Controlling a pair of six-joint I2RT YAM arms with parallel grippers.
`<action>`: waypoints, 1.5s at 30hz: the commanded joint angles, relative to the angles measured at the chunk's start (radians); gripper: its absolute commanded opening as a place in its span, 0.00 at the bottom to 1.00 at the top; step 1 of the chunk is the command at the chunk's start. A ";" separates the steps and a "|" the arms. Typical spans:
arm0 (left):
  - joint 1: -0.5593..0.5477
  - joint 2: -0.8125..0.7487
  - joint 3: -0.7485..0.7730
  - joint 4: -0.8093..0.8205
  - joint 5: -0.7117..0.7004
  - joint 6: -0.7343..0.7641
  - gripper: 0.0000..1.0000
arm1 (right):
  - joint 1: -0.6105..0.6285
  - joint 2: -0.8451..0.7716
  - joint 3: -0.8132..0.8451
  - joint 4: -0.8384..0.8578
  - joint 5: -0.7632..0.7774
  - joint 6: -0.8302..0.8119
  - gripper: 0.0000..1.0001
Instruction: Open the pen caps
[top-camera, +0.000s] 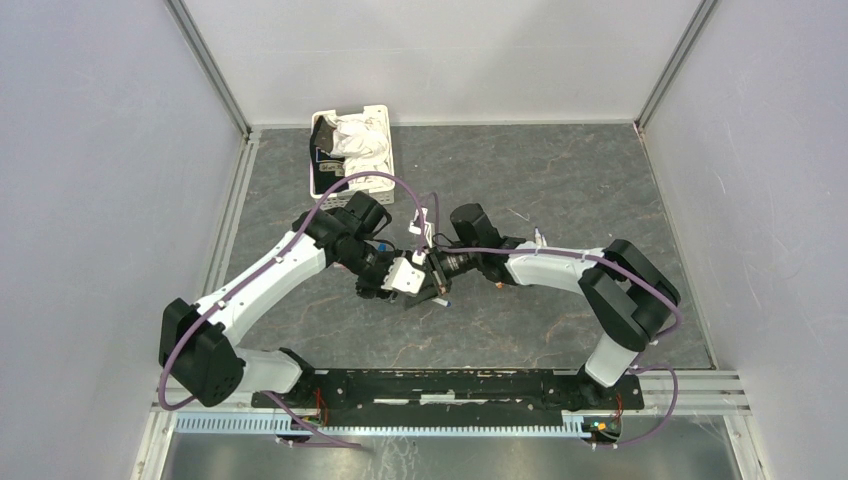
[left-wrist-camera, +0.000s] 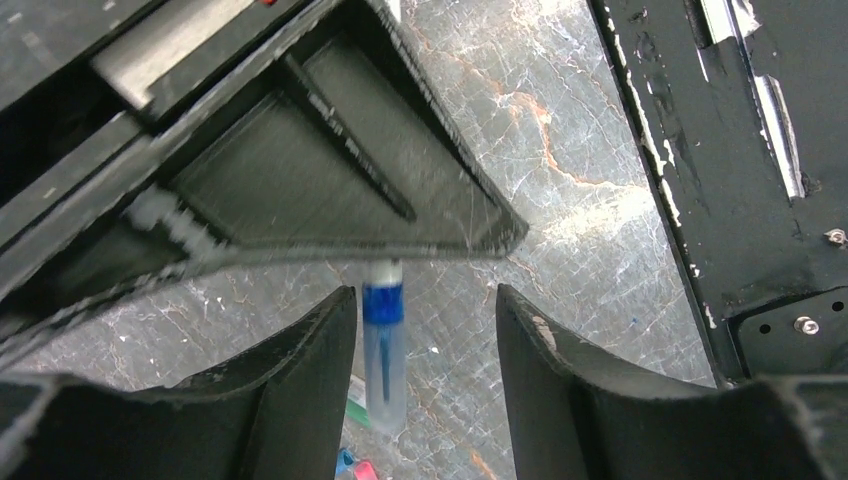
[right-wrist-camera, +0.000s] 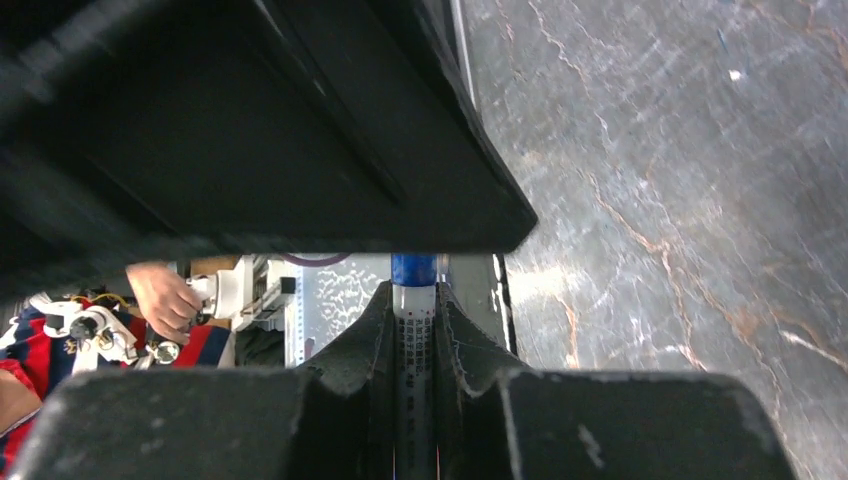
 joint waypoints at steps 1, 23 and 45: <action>-0.013 -0.036 -0.019 0.058 0.054 -0.039 0.58 | 0.015 0.033 0.080 0.147 -0.059 0.083 0.00; -0.035 -0.053 -0.007 0.070 0.006 -0.007 0.02 | 0.038 0.174 0.251 0.100 -0.101 0.109 0.39; 0.559 -0.044 0.005 -0.159 -0.189 0.515 0.02 | -0.069 -0.180 -0.368 0.022 0.055 0.010 0.00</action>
